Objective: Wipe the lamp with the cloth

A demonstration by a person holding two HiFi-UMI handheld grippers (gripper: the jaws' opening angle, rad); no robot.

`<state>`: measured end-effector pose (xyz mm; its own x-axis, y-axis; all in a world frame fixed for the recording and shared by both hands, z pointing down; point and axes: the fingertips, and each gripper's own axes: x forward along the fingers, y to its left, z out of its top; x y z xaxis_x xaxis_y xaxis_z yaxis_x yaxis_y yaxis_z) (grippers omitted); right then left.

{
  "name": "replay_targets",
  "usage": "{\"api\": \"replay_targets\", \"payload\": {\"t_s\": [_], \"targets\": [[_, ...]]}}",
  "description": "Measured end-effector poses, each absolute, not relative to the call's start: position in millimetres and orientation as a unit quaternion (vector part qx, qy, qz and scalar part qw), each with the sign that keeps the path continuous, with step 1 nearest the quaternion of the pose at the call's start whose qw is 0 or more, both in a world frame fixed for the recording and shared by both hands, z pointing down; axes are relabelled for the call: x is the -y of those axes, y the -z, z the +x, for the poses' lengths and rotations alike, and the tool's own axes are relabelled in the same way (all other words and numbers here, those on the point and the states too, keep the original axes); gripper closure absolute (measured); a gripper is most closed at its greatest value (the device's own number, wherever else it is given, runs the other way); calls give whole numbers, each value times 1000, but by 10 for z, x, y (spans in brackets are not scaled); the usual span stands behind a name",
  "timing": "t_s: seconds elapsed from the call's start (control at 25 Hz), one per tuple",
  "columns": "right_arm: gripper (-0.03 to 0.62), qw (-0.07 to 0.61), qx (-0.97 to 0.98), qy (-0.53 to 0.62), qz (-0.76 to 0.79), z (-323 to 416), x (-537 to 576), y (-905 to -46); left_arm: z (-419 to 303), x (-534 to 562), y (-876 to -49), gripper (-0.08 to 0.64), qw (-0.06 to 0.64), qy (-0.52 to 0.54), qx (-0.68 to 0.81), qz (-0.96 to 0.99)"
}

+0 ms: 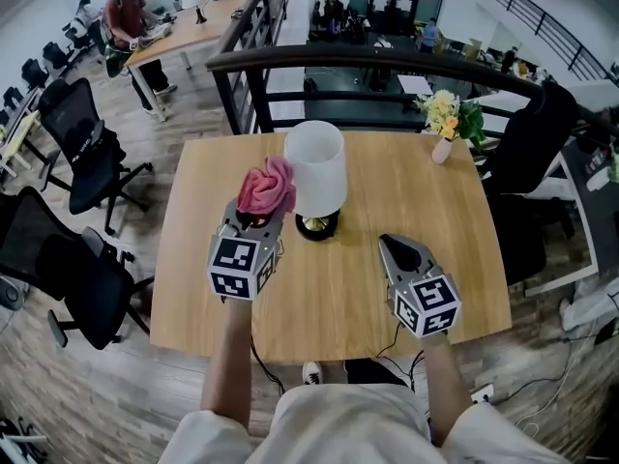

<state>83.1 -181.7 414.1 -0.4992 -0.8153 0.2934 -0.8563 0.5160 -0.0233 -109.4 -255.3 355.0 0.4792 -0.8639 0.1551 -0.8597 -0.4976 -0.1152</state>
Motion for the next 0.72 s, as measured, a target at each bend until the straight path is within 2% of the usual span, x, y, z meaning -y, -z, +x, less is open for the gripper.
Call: {"api": "replay_targets", "payload": {"t_s": [0.28, 0.72], "targets": [[561, 113, 863, -81, 485, 798, 1681, -4076, -773, 2618, -3160, 385, 46, 90, -482, -870], [561, 119, 853, -80, 502, 1006, 1637, -4115, -621, 2692, -3685, 383, 29, 135, -486, -863]]}}
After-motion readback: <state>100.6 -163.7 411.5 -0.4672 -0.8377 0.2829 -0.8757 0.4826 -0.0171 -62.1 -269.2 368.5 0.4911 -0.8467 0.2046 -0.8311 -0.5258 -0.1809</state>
